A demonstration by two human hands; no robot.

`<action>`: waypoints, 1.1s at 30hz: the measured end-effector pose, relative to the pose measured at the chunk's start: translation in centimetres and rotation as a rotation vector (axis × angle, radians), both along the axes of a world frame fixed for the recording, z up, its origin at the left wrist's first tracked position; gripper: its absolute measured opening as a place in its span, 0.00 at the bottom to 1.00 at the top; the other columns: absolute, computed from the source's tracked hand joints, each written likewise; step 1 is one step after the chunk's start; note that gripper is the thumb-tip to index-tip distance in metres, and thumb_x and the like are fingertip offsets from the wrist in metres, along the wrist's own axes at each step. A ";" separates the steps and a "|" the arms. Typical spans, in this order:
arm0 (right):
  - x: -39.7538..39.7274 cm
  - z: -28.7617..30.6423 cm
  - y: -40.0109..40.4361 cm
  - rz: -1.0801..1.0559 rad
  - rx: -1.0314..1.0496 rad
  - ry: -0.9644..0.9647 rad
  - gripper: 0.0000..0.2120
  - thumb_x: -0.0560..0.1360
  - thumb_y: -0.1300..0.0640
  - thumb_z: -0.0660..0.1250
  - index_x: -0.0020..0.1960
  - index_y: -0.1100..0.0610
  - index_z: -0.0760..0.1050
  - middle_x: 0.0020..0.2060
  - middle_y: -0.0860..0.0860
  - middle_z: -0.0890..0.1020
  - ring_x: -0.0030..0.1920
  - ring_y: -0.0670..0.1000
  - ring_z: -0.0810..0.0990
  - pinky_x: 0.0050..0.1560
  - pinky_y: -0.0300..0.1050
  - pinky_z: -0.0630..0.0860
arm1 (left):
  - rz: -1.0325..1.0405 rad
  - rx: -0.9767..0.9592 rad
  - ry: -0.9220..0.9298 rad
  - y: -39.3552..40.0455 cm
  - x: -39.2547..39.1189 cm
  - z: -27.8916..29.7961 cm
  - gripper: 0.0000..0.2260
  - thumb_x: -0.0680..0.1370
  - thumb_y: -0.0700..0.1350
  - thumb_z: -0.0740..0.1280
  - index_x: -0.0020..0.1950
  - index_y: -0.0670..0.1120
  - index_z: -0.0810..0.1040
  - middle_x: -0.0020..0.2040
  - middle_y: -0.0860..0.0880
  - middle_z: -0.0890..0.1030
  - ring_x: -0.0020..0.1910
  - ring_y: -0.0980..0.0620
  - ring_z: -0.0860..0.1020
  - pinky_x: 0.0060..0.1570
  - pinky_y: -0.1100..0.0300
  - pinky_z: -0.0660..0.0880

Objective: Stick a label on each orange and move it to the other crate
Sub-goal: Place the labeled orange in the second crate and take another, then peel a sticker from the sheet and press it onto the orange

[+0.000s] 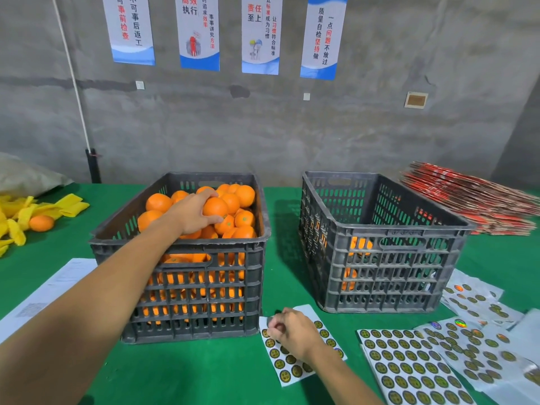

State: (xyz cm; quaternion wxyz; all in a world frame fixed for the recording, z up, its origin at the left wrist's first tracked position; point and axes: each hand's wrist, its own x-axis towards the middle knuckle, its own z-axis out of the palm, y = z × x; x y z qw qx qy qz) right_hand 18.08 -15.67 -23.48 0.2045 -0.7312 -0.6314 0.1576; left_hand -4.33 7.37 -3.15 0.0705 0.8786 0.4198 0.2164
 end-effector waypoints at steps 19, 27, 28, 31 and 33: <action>-0.4 -0.6 -0.3 0.084 0.038 -0.230 0.13 0.84 0.51 0.60 0.45 0.54 0.79 0.46 0.50 0.73 0.46 0.51 0.74 0.50 0.49 0.77 | 0.016 -0.009 -0.026 0.2 0.1 0.0 0.35 0.75 0.62 0.73 0.78 0.53 0.64 0.60 0.44 0.80 0.54 0.45 0.78 0.55 0.46 0.78; 2.8 0.9 -0.7 0.062 -0.201 -0.040 0.13 0.74 0.46 0.76 0.38 0.49 0.75 0.54 0.53 0.78 0.57 0.57 0.79 0.64 0.51 0.75 | 0.017 -0.009 -0.045 0.2 0.5 0.0 0.35 0.76 0.60 0.74 0.78 0.52 0.65 0.61 0.43 0.80 0.58 0.43 0.79 0.55 0.49 0.76; 2.9 0.8 -0.9 0.079 -0.191 -0.032 0.14 0.74 0.47 0.77 0.37 0.52 0.75 0.50 0.53 0.78 0.54 0.57 0.79 0.62 0.50 0.75 | 0.013 -0.010 -0.051 0.2 0.5 -0.1 0.35 0.76 0.59 0.74 0.78 0.51 0.65 0.60 0.44 0.79 0.59 0.43 0.78 0.55 0.50 0.75; 2.9 0.6 -0.9 0.069 -0.115 -0.012 0.14 0.74 0.53 0.77 0.37 0.59 0.77 0.41 0.43 0.78 0.47 0.53 0.76 0.56 0.44 0.74 | 0.003 -0.001 -0.053 0.0 0.5 0.0 0.34 0.76 0.58 0.75 0.78 0.50 0.66 0.57 0.43 0.79 0.54 0.46 0.77 0.51 0.53 0.72; 2.5 0.8 -0.9 0.062 -0.074 -0.085 0.15 0.75 0.55 0.75 0.36 0.60 0.73 0.36 0.44 0.76 0.46 0.54 0.75 0.49 0.42 0.70 | 0.004 0.002 -0.047 0.0 0.4 0.0 0.34 0.76 0.59 0.74 0.78 0.51 0.66 0.59 0.42 0.79 0.55 0.45 0.77 0.51 0.53 0.72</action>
